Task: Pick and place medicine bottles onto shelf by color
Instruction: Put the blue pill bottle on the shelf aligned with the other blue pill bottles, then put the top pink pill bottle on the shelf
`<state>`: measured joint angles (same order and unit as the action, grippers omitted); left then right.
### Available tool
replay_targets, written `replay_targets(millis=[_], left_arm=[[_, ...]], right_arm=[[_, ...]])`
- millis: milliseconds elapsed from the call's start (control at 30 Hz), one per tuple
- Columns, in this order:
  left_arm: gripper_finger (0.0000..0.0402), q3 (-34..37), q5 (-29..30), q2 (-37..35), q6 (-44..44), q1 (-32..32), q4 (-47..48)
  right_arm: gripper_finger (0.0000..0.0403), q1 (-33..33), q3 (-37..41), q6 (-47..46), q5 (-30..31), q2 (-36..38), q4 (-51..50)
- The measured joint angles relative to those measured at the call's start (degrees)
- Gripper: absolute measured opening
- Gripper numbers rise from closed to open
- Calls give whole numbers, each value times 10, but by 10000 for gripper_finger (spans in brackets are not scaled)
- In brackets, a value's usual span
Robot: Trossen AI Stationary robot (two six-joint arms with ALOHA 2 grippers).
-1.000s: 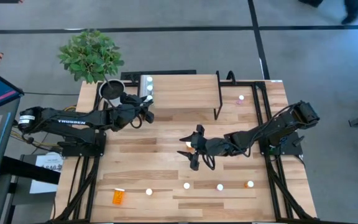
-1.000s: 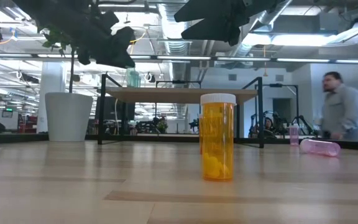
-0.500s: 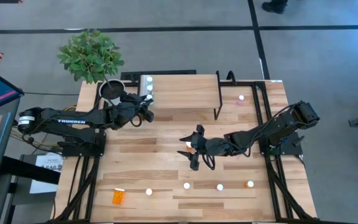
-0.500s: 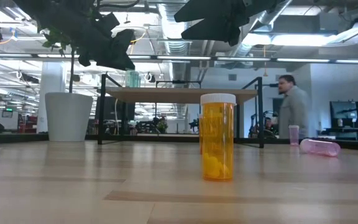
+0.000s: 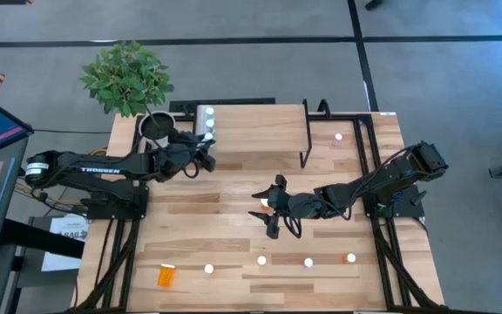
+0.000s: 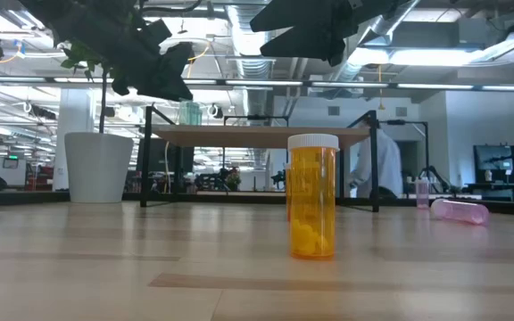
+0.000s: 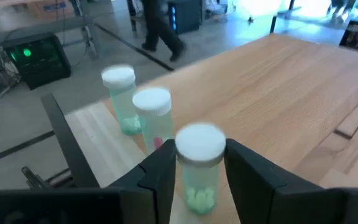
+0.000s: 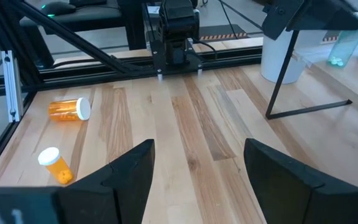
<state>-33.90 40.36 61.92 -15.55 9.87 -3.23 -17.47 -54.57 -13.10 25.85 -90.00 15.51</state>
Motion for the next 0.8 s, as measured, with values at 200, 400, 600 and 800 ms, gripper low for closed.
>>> replay_targets(millis=[200,400,600,800], left_arm=[[148,2,-1,1,0,0,0],[171,2,-1,1,1,0,-13],[194,1,0,-2,10,0,-25],[214,-20,1,-15,25,-2,-12]], right_arm=[[270,0,0,0,0,0,0],[270,0,0,0,0,0,0],[270,0,0,0,0,0,-1],[270,0,0,0,0,0,-1]])
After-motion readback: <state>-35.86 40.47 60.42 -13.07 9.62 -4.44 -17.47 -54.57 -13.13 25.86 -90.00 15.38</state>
